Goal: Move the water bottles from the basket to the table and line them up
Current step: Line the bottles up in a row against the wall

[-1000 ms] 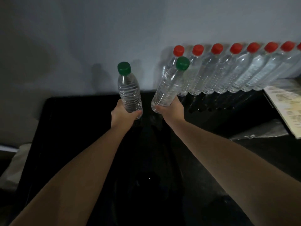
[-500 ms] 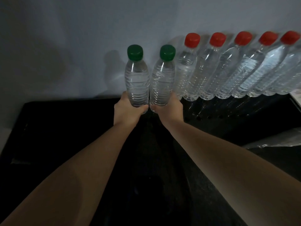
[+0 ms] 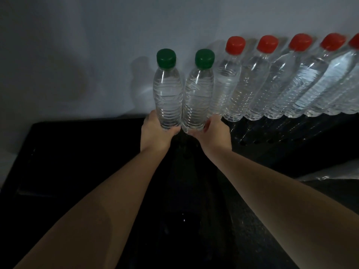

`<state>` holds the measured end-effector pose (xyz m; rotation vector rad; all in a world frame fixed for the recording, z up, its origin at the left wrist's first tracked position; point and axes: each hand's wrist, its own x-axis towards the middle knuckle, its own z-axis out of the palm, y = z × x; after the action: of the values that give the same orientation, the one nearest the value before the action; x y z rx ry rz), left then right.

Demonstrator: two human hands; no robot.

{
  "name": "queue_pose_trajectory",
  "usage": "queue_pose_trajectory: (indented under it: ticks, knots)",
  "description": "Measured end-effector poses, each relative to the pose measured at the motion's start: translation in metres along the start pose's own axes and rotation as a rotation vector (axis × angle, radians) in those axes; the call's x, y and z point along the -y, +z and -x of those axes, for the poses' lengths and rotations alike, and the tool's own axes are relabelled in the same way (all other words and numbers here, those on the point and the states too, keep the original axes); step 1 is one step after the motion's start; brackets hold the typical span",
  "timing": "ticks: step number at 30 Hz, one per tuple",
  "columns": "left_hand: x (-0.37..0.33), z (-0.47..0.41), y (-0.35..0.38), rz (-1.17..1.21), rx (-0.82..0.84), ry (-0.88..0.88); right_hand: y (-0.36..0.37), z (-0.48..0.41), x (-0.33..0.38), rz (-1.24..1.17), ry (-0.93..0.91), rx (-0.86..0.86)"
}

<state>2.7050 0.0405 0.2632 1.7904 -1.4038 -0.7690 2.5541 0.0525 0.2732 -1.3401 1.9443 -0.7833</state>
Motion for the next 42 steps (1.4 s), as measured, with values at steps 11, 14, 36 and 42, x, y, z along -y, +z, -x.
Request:
queue_pose_trajectory:
  ticks: [11,14,36,42]
  knots:
    - [-0.003,-0.040,0.013,-0.117,-0.050,-0.008,0.013,-0.027,0.013,0.210,0.036,-0.048]
    - [-0.001,-0.049,0.015,-0.173,-0.029,0.002,0.017,-0.031,0.016,0.257,0.024,-0.078]
    - [-0.071,0.088,-0.039,-0.743,0.355,-0.200,-0.132,0.057,0.010,0.914,-0.222,0.432]
    - [-0.159,0.199,-0.048,-0.717,0.417,0.004,-0.264,0.128,0.010,0.972,-0.361,0.568]
